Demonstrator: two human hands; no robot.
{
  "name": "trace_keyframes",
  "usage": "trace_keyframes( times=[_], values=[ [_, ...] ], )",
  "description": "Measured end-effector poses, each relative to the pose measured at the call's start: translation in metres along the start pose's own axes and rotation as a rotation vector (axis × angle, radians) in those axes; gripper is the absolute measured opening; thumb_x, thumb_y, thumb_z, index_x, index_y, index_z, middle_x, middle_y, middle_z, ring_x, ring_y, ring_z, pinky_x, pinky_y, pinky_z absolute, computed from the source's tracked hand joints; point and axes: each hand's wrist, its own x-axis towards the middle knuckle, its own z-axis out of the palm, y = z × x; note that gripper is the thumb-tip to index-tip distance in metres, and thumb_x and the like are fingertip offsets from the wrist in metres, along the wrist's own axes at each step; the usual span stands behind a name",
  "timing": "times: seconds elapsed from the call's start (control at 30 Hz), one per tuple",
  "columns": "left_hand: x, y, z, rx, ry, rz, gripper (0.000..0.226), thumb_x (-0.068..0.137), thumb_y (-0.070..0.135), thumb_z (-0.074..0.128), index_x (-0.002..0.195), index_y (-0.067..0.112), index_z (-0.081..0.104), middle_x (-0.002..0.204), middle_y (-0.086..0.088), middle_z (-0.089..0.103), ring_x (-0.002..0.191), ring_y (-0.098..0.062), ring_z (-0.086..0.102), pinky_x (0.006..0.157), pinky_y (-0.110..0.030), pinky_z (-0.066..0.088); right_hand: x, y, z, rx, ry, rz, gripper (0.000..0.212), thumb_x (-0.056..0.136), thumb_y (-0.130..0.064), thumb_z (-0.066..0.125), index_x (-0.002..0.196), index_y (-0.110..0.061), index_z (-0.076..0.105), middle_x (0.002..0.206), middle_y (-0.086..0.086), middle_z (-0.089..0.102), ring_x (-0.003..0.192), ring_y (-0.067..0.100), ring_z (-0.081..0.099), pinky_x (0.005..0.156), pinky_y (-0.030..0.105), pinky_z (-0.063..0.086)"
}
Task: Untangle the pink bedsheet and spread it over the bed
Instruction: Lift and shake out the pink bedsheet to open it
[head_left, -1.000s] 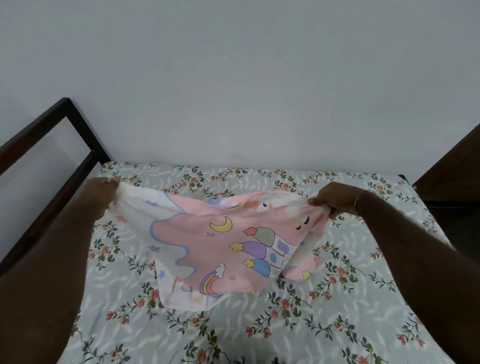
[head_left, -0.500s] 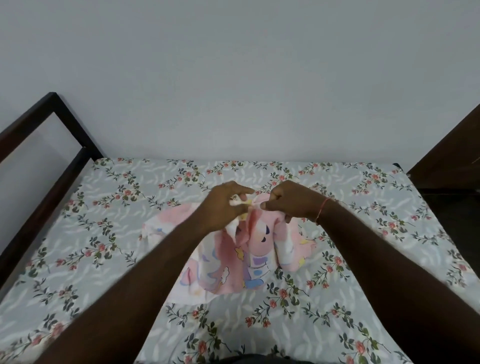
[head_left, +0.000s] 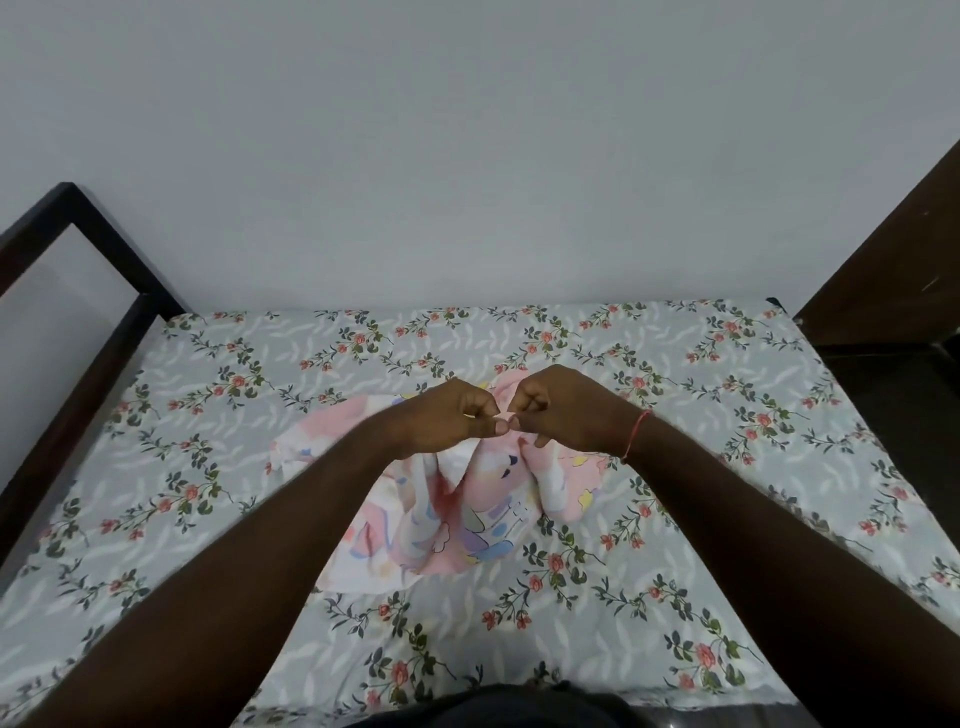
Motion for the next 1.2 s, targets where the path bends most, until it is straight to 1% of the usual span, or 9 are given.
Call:
trace_keyframes(
  times=[0.1,0.33,0.57,0.67,0.77,0.9,1.07,1.13,1.2],
  values=[
    [-0.005,0.000,0.003,-0.048,0.020,-0.043,0.028,0.086,0.025,0.069,0.072,0.005,0.054,0.067,-0.009,0.040,0.065,-0.017,0.034,0.061,-0.028,0.029,-0.001,0.004,0.007,0.010,0.042,-0.025,0.007,0.086,-0.011,0.066,0.080,-0.007,0.068,0.077,0.007,0.070,0.066,0.024,0.071,0.064,0.035,0.058],
    [-0.011,-0.006,0.013,0.163,0.193,0.023,0.008,0.083,0.013,0.071,0.086,0.008,0.076,0.078,-0.003,0.071,0.063,0.003,0.057,0.061,-0.008,0.041,-0.001,0.014,0.027,-0.063,0.055,-0.124,0.007,0.084,-0.009,0.065,0.078,-0.008,0.068,0.066,-0.007,0.062,0.060,0.008,0.057,0.057,0.024,0.043],
    [-0.028,-0.008,0.010,0.190,0.458,0.062,0.003,0.081,0.012,0.072,0.081,0.013,0.075,0.081,0.002,0.072,0.076,-0.006,0.064,0.067,-0.012,0.044,0.006,0.042,0.037,-0.323,-0.269,-0.088,0.037,0.094,-0.021,0.056,0.063,-0.026,0.035,0.068,-0.009,0.041,0.059,0.008,0.041,0.053,0.018,0.026],
    [-0.040,-0.011,0.002,0.254,0.524,0.067,0.005,0.082,0.014,0.070,0.083,0.016,0.075,0.080,0.007,0.070,0.075,0.000,0.063,0.066,-0.005,0.040,0.011,0.073,0.041,-0.308,-0.350,0.054,0.005,0.093,-0.021,0.057,0.090,-0.018,0.057,0.091,0.003,0.056,0.069,0.012,0.053,0.053,0.013,0.038],
    [-0.055,-0.016,-0.007,0.353,0.550,0.052,0.007,0.085,0.017,0.069,0.087,0.013,0.075,0.080,0.006,0.069,0.072,0.000,0.060,0.064,-0.005,0.038,0.015,0.106,0.040,-0.363,-0.379,0.197,0.035,0.089,-0.021,0.061,0.121,-0.005,0.057,0.119,0.013,0.057,0.082,0.021,0.060,0.057,0.024,0.054],
    [-0.068,-0.035,-0.013,0.559,0.454,0.036,0.026,0.089,0.027,0.061,0.088,0.005,0.074,0.084,-0.008,0.073,0.077,-0.020,0.065,0.066,-0.021,0.043,0.019,0.136,0.036,-0.566,-0.297,0.195,0.019,0.087,-0.029,0.063,0.094,-0.011,0.063,0.097,0.009,0.056,0.099,0.029,0.061,0.071,0.027,0.045],
    [-0.079,-0.050,-0.020,0.615,0.612,0.009,0.034,0.084,0.032,0.051,0.082,0.006,0.073,0.080,-0.011,0.072,0.074,-0.027,0.065,0.068,-0.034,0.050,0.021,0.141,0.012,-0.271,0.332,0.091,0.008,0.080,-0.019,0.065,0.076,-0.015,0.059,0.071,0.008,0.065,0.071,0.028,0.061,0.062,0.032,0.043],
    [-0.080,-0.051,-0.025,0.620,0.689,0.036,0.033,0.087,0.030,0.050,0.078,0.005,0.069,0.074,-0.010,0.069,0.069,-0.027,0.064,0.064,-0.033,0.049,0.024,0.137,0.000,-0.243,0.289,0.063,0.010,0.079,-0.017,0.067,0.078,-0.016,0.058,0.069,0.005,0.062,0.068,0.029,0.062,0.058,0.032,0.044],
    [-0.080,-0.052,-0.028,0.653,0.710,0.065,0.040,0.090,0.035,0.043,0.077,0.004,0.067,0.072,-0.010,0.067,0.066,-0.029,0.063,0.062,-0.031,0.046,0.029,0.139,-0.004,-0.273,0.029,0.137,0.016,0.084,-0.022,0.067,0.076,-0.015,0.054,0.072,0.004,0.059,0.065,0.029,0.065,0.054,0.037,0.051]
  ],
)
